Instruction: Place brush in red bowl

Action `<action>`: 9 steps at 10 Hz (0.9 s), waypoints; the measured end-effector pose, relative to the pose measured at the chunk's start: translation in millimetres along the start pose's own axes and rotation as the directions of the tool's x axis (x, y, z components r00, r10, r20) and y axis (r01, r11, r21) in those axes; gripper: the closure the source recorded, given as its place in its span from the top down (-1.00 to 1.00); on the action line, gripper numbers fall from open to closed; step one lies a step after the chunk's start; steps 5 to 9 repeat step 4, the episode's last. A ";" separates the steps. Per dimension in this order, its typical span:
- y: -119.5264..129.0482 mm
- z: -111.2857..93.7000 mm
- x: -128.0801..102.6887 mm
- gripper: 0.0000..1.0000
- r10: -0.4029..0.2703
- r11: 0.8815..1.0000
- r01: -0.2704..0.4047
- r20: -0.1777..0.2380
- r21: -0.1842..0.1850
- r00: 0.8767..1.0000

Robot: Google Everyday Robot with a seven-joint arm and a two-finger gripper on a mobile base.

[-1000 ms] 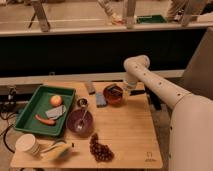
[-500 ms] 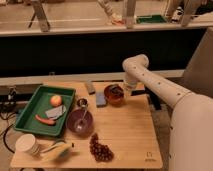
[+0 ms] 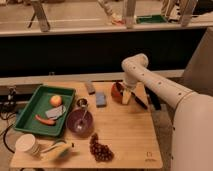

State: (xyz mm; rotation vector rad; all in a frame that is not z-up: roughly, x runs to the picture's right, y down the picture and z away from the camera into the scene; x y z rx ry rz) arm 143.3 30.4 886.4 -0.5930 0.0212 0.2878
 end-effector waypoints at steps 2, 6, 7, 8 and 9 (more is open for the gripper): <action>1.4 -1.1 2.8 0.60 0.006 1.000 -0.006 0.021 -0.003 1.000; -0.1 0.8 11.7 0.60 0.033 0.999 -0.033 0.084 -0.007 0.996; -0.1 0.8 11.7 0.60 0.033 0.999 -0.033 0.084 -0.007 0.996; -0.1 0.8 11.7 0.60 0.033 0.999 -0.033 0.084 -0.007 0.996; -0.1 0.8 11.7 0.60 0.033 0.999 -0.033 0.084 -0.007 0.996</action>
